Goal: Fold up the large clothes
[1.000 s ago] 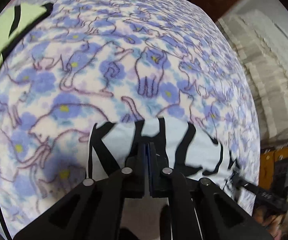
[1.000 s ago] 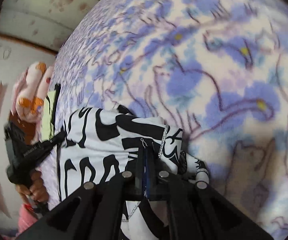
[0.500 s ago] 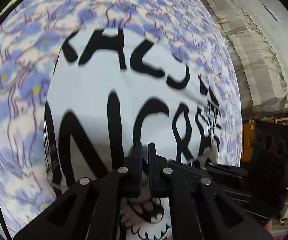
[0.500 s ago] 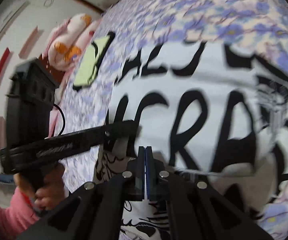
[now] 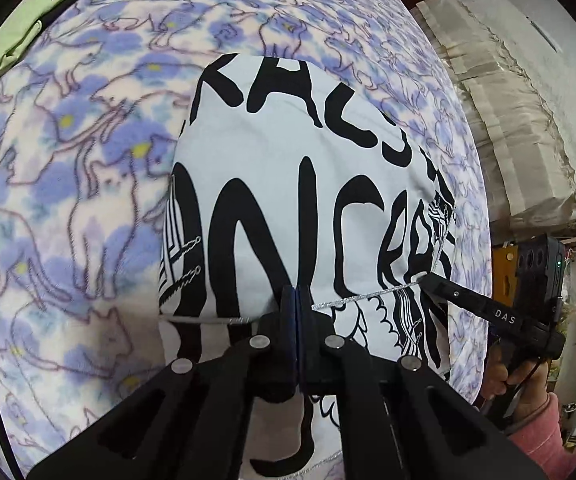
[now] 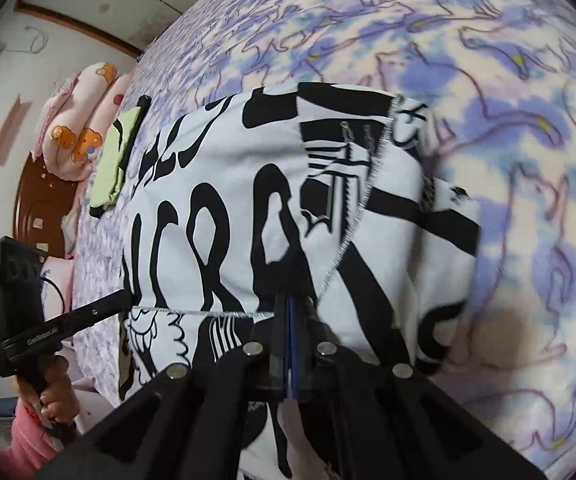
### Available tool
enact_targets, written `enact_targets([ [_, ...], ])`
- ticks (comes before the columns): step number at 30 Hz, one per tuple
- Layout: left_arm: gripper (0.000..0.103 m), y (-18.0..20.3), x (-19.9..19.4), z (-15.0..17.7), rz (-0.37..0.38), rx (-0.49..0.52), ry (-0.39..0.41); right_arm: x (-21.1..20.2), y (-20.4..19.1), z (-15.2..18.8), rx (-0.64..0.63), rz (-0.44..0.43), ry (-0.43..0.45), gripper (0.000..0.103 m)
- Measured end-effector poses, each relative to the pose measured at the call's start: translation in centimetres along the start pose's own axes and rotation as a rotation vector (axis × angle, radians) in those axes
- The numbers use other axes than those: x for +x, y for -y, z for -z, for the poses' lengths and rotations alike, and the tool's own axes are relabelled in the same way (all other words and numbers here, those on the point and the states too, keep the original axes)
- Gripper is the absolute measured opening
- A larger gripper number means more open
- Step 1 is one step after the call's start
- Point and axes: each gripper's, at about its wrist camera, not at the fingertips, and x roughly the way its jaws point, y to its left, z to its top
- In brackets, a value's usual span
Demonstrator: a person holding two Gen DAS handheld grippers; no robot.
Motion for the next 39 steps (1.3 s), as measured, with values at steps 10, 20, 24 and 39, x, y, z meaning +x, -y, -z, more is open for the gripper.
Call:
enact_targets([
  [10, 0.001, 3.4, -0.3, 3.1, 0.016, 0.039, -0.067, -0.2, -5.7, 3.7, -0.083, -0.13, -0.073, 0.0],
  [20, 0.001, 1.2, 0.5, 6.9, 0.028, -0.014, -0.104, 1.5, -4.5, 7.4, -0.06, -0.033, -0.099, 0.0],
  [24, 0.001, 0.1, -0.9, 7.5, 0.029, -0.012, -0.084, -0.8, -2.2, 8.3, -0.039, 0.005, -0.066, 0.0],
  [39, 0.001, -1.4, -3.0, 8.5, 0.02, -0.031, -0.087, -4.8, 1.4, 10.7, 0.065, 0.057, -0.023, 0.0],
])
